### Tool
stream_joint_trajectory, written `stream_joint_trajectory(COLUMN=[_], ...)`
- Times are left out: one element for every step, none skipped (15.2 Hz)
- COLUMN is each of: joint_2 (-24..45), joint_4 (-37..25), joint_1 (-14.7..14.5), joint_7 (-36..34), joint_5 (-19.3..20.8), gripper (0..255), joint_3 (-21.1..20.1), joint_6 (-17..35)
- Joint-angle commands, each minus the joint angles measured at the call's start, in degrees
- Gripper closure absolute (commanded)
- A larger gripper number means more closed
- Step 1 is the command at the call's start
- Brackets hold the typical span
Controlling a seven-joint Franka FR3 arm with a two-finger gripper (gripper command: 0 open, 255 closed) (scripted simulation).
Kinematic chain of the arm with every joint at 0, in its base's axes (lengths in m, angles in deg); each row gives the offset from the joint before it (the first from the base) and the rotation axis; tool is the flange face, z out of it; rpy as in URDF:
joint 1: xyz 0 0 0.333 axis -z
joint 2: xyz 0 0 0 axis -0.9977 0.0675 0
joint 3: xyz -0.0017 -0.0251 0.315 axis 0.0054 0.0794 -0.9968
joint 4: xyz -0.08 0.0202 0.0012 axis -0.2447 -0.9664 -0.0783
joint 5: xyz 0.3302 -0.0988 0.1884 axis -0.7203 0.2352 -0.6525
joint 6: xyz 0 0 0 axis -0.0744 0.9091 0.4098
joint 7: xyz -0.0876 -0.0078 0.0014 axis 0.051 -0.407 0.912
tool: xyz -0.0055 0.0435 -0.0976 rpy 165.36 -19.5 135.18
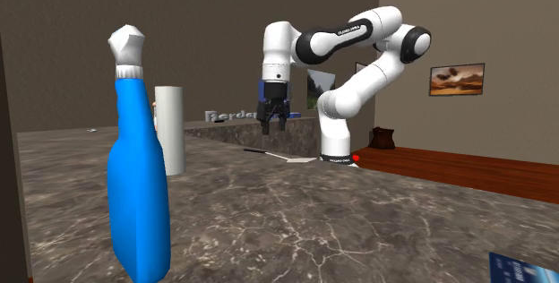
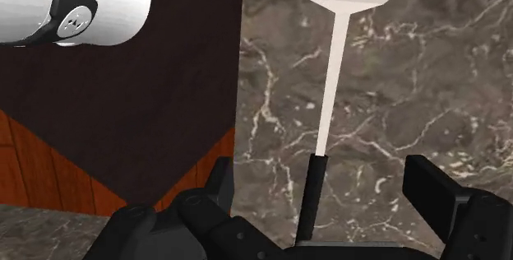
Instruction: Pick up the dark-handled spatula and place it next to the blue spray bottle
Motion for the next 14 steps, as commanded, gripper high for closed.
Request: stream_joint_trajectory(joint_2=[2.1,2.2,2.7,3.3,3.9,4.5,5.1,5.8,7.0,7.0,7.0,7.0,7.0,7.0], joint_4=[0.9,0.9,1.4,2.0,2.5,3.0,3.5,3.9,4.6,4.6,4.6,4.6,4.6,4.6], joint_1=[0.0,0.0,0.0,-0.1,-0.1,-0.2,-0.2,-0.2,-0.3,-0.3,-0.3,-0.3,-0.3,-0.3], joint_7=[-8.3,-8.5,-8.5,-8.5,-8.4,-8.4,-8.3,-8.3,-8.2,-8.2,-8.2,-8.2,-8.2,-8.2], joint_5=[-4.4,-4.6,-4.9,-5.3,-5.6,-6.0,-6.3,-6.7,-7.3,-7.3,-7.3,-7.3,-7.3,-7.3], gripper=[0,0,0,0,0,0,0,0,0,0,0,0,0,0], joint_3=[-5.0,-5.3,-5.6,-6.0,-6.4,-6.8,-7.2,-7.6,-8.2,-8.2,-8.2,-8.2,-8.2,-8.2], joint_6=[3.9,4.0,5.1,6.1,7.2,8.2,9.4,10.5,12.3,12.3,12.3,12.3,12.3,12.3])
